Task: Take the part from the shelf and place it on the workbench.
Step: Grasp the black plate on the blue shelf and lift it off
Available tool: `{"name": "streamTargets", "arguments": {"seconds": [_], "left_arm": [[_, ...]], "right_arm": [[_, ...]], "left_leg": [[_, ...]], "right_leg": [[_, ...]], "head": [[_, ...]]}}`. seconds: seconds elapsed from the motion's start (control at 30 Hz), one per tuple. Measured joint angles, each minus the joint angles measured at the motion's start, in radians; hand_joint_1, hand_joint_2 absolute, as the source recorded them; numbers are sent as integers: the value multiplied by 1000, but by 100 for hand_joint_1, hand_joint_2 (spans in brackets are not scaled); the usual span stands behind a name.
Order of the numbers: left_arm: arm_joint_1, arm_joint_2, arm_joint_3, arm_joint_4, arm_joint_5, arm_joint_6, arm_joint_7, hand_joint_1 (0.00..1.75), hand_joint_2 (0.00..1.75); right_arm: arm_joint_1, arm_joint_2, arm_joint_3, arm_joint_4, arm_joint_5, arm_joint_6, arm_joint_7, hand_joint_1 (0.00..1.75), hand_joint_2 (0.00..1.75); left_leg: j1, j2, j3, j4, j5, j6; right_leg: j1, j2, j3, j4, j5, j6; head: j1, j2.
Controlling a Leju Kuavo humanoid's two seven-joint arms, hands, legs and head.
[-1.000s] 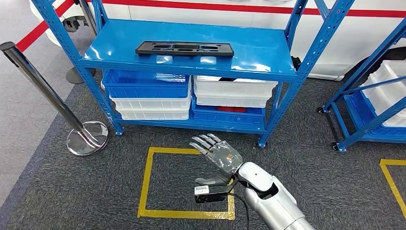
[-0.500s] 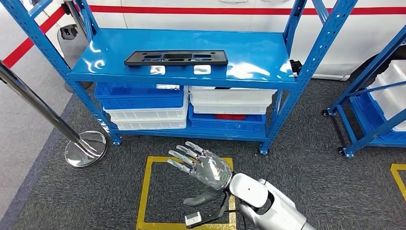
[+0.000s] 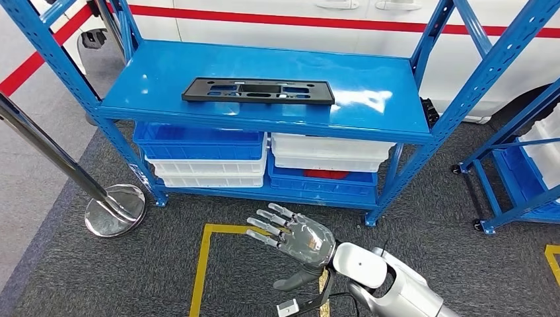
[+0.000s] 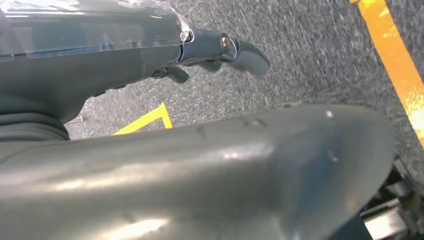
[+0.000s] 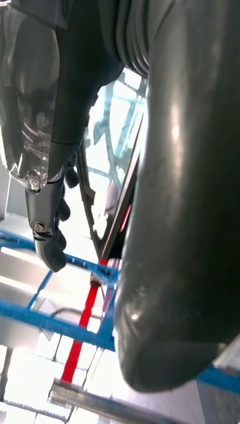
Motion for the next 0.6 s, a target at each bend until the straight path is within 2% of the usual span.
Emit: {"name": "streamTargets", "arguments": {"seconds": [0.03,0.07,0.1,0.13,0.17,0.2,0.3,0.37,0.4,0.47,0.5,0.53,0.57,0.6], "left_arm": [[1,0,0,0,0,1,0,0,0],[3,0,0,0,0,1,0,0,0],[3,0,0,0,0,1,-1,0,0],[3,-1,0,1,-1,2,-1,0,0],[2,-1,0,1,-1,2,-2,0,0],[1,-1,0,1,-2,2,-3,0,0],[-1,-1,0,2,-6,3,-4,0,0],[-3,-1,0,2,-8,3,-4,0,0],[-3,-1,0,2,-9,3,-4,0,0],[-3,-1,0,2,-10,3,-4,0,0],[-2,-1,0,2,-10,3,-4,0,0],[-1,-1,0,2,-10,3,-3,0,0],[-1,-1,0,2,-10,3,-3,0,0],[-2,-1,0,2,-10,2,-3,0,0]], "right_arm": [[0,1,1,2,0,-1,-1,0,0],[0,1,2,3,-1,-2,-1,0,0],[0,1,2,3,-1,-2,-1,0,0],[0,2,2,3,0,-1,-1,0,0],[-1,3,3,2,2,-1,0,0,0],[-2,4,3,1,4,0,0,0,0],[-2,3,4,-3,8,1,3,0,0],[-2,-3,4,-8,8,1,4,0,0],[-2,-7,4,-10,8,1,4,0,0],[1,-10,4,-11,9,1,4,0,0],[2,-10,5,-11,9,1,4,0,0],[3,-10,5,-11,9,1,4,0,0],[4,-10,5,-11,9,1,4,0,0],[4,-10,5,-12,9,1,4,0,0]], "left_leg": [[0,-2,9,1,-7,-2],[1,-4,19,2,-14,-4],[1,-6,28,3,-22,-8],[-1,-8,35,5,-29,-12],[-2,-9,37,8,-35,-18],[-4,-10,38,9,-39,-23],[-3,-8,40,9,-46,-40],[-1,-3,20,61,-72,-51],[0,0,-8,117,-95,-55],[1,3,-87,253,-139,-60],[1,4,-117,294,-141,-61],[1,5,-131,300,-122,-60],[1,5,-125,263,-82,-57],[0,5,-103,196,-32,-53]], "right_leg": [[-2,0,-17,-5,33,2],[-5,0,-16,-47,83,3],[-7,-1,-3,-111,137,3],[-7,-2,14,-170,176,2],[-5,-3,28,-215,194,-3],[-3,-2,35,-240,196,-9],[-1,1,45,-256,184,-29],[-4,-2,60,-263,179,-43],[-4,-5,68,-264,175,-49],[-1,-7,81,-264,163,-55],[0,-7,89,-264,156,-55],[0,-5,99,-264,148,-54],[0,-4,112,-264,138,-53],[0,-3,126,-265,128,-51]], "head": [[0,0],[0,0],[0,0],[0,0],[0,0],[0,0],[0,0],[0,0],[0,0],[0,0],[0,0],[0,0],[0,0],[0,0]]}}
